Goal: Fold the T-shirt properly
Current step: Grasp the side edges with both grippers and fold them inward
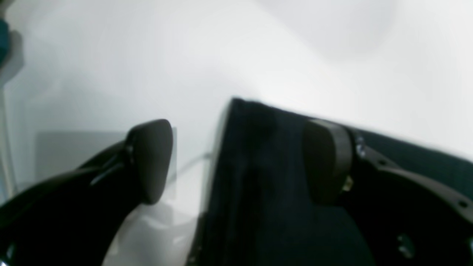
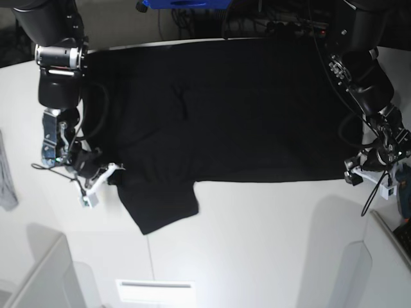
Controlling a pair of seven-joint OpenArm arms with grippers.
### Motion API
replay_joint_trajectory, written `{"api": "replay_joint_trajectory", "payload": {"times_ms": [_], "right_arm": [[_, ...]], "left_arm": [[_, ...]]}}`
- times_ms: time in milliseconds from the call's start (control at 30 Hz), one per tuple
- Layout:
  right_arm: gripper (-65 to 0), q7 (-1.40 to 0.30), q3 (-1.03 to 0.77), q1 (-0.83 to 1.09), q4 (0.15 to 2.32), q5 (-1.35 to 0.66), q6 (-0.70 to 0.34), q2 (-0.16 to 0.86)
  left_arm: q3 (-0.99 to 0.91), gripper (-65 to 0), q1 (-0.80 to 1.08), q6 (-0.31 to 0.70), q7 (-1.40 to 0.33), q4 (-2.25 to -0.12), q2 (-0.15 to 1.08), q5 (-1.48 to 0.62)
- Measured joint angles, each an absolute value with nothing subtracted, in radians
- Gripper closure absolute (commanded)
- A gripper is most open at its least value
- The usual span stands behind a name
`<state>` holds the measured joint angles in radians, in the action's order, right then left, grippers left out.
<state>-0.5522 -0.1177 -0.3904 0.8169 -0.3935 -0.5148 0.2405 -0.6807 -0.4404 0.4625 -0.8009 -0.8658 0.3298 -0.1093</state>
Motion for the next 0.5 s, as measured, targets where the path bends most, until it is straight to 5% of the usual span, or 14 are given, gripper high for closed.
{"api": "replay_joint_trajectory", "payload": {"times_ms": [267,500], "right_arm": [[0.0,-0.553,-0.118,-0.392,0.817,-0.392,-0.514,0.241],[0.0,-0.552,-0.118,-0.392,0.817,-0.392,-0.514,0.24]], "left_arm": [[-0.582,-50.4,-0.437,0.463,-0.752,-0.846,0.327,-0.12],[-0.582,-29.5,-0.446,0.459,-0.728,-0.802,0.336,-0.125]]}}
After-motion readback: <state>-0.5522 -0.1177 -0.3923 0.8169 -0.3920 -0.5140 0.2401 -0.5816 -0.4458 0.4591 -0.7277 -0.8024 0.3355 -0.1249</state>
